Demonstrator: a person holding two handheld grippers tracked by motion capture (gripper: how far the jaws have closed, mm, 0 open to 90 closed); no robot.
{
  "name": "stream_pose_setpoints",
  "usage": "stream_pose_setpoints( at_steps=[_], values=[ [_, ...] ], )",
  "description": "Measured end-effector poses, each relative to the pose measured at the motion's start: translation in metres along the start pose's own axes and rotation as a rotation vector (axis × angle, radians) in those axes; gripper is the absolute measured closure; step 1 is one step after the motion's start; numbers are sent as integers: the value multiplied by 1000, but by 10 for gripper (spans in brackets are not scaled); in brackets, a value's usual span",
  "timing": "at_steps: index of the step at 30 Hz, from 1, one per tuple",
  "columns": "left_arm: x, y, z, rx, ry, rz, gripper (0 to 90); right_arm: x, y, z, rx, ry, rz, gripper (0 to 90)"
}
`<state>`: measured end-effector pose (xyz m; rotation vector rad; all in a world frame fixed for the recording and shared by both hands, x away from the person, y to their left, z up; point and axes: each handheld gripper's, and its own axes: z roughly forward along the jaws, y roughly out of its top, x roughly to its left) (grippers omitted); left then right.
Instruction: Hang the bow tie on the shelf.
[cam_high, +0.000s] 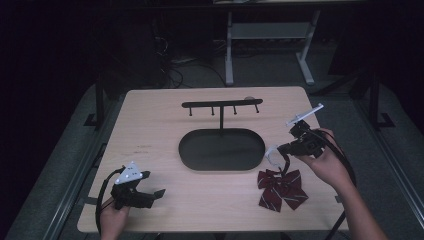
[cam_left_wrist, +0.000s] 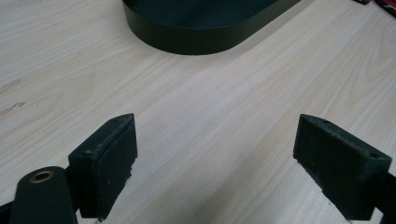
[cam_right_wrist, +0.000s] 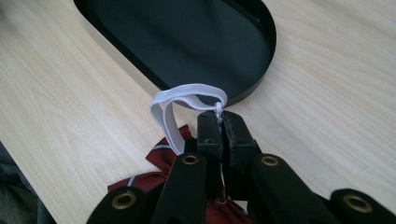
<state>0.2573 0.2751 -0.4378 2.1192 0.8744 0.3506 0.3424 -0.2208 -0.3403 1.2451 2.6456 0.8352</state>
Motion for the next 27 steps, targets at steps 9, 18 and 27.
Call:
stream_pose_setpoints(
  at_steps=[9, 18, 27],
  values=[
    [0, 0, 2, 2, -4, 6, 135, 9, 13, -8, -10, 0, -41, 869],
    [0, 1, 2, 5, -8, 14, 135, 17, 20, -15, -19, 4, -71, 869],
    [0, 1, 1, 17, -7, 19, 135, 20, 24, -18, -31, 16, -81, 869]
  ],
)
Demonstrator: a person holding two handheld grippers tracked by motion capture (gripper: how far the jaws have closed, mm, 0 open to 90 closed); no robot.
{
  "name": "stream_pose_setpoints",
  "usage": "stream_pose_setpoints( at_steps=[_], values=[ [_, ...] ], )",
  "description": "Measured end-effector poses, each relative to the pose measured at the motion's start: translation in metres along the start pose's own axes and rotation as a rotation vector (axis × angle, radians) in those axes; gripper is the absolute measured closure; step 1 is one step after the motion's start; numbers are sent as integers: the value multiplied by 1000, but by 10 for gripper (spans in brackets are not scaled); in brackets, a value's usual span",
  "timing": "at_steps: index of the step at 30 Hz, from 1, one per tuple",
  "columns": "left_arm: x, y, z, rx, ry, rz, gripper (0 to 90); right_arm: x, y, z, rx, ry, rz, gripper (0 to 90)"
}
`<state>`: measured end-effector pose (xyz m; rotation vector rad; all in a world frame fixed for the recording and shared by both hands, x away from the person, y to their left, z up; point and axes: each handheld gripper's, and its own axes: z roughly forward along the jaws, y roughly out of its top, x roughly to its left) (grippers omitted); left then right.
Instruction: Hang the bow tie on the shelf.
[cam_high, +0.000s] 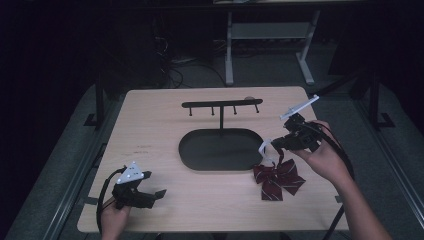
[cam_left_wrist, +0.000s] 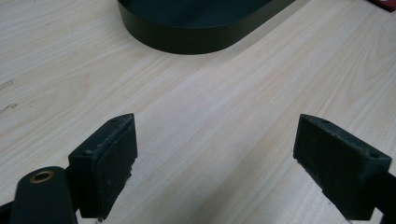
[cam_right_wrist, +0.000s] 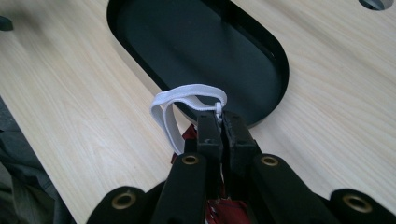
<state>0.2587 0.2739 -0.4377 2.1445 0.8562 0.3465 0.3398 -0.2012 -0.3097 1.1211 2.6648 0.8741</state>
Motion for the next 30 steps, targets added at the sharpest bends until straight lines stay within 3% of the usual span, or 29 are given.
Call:
stream_pose_setpoints(
  at_steps=[11, 30],
  values=[
    [0, 0, 1, -8, 2, -15, 135, 3, 13, -7, -17, 2, -25, 869],
    [-1, 1, -1, -16, -4, 4, 135, 9, 39, -8, -10, -13, -54, 869]
  ],
)
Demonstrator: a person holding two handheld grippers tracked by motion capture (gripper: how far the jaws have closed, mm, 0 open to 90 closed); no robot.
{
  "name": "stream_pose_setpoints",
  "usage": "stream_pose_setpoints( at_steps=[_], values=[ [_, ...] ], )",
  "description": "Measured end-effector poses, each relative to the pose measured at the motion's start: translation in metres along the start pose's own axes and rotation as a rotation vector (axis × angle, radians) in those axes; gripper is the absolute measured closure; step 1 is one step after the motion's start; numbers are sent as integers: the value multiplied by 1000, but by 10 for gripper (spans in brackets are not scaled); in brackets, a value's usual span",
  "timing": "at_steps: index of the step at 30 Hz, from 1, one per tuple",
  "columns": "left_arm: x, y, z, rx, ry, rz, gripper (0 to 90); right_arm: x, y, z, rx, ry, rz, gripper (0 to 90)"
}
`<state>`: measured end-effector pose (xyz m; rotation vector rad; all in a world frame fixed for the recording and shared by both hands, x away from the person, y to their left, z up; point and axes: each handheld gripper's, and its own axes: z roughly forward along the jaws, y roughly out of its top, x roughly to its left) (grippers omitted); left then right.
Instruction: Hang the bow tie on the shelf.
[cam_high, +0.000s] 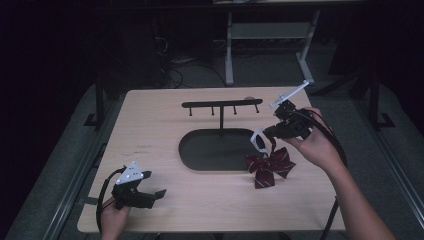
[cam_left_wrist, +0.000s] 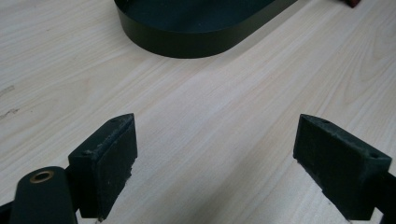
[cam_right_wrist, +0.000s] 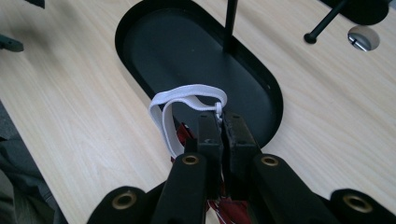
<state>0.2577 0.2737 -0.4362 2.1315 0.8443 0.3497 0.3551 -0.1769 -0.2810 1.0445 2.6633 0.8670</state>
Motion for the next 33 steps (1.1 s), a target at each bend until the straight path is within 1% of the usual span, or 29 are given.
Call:
stream_pose_setpoints(
  at_steps=[1, 4, 6, 7, 8, 12, 16, 21, 31, 33],
  values=[
    [0, 0, 0, -8, 0, -2, 135, -1, 2, 0, 2, -2, 3, 869],
    [0, 0, -1, -6, 1, -2, 135, -2, 8, 1, 9, -6, 6, 869],
    [0, 0, -1, -6, 1, 0, 135, -4, 13, 2, 13, -9, -3, 870],
    [0, 0, -1, -6, 0, 0, 135, -5, 15, 2, 15, -11, 2, 870],
    [0, 0, 0, -10, 0, -6, 135, -6, 16, 3, 15, -8, 2, 870],
    [0, 0, 0, -9, 1, -5, 135, -10, 21, 4, 20, -2, 9, 869],
    [1, 0, -1, -5, 1, -1, 135, -14, 29, 5, 28, -17, 1, 869],
    [0, 0, 0, -13, -4, -7, 135, -20, 37, 7, 38, -28, 15, 869],
    [0, 0, 1, -10, -5, -3, 135, -34, 48, 16, 58, -45, 36, 869],
    [-1, 1, 1, -8, -6, -1, 135, -36, 50, 17, 56, -47, 31, 869]
  ],
)
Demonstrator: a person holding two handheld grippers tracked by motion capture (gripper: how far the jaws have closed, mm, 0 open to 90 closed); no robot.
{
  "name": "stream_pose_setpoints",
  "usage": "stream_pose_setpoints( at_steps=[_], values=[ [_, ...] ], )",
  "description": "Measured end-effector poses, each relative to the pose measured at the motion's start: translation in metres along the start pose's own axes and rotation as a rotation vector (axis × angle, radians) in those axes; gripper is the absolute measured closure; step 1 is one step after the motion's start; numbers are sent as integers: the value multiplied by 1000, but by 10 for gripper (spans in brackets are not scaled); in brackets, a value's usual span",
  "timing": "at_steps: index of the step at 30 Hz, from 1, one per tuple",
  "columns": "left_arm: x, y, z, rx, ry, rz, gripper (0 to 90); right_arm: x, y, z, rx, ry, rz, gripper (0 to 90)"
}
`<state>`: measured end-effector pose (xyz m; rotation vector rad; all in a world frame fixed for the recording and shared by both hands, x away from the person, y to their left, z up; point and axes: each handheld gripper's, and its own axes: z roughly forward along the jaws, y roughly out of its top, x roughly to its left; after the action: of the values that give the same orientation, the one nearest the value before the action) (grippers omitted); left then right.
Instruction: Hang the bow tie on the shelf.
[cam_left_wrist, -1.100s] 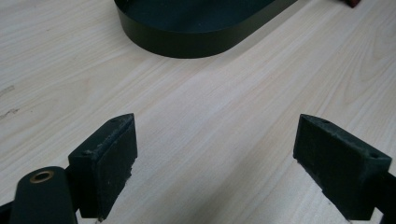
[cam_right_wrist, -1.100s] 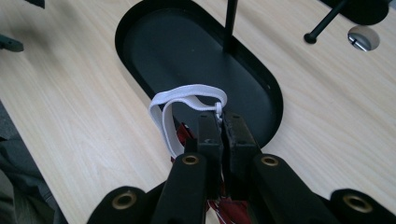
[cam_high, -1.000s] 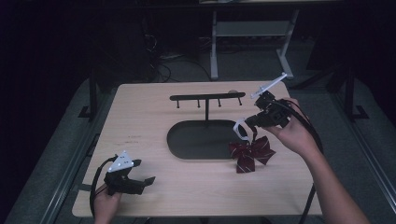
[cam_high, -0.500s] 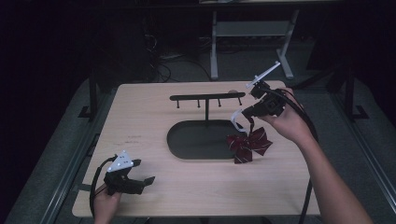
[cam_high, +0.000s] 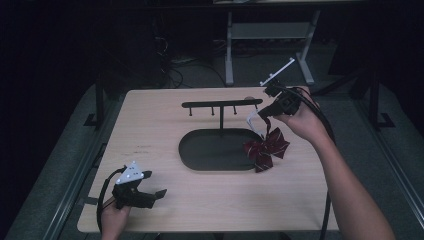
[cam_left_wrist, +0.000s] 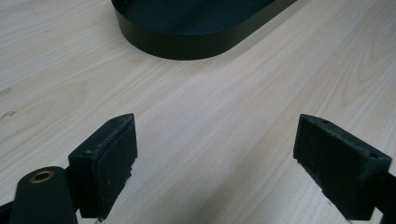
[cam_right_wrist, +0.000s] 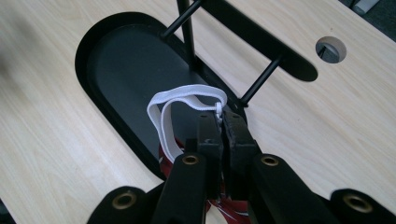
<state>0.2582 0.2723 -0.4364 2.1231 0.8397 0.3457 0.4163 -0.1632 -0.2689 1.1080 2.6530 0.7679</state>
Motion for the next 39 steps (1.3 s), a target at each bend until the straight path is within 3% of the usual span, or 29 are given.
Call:
stream_pose_setpoints(
  at_steps=[20, 39],
  values=[
    [-1, 0, 0, 1, -6, -1, 135, -21, 15, 8, 19, -44, 59, 868],
    [-2, 1, 0, 11, -9, 15, 135, -31, 14, 22, 26, -56, 92, 812]
  ],
)
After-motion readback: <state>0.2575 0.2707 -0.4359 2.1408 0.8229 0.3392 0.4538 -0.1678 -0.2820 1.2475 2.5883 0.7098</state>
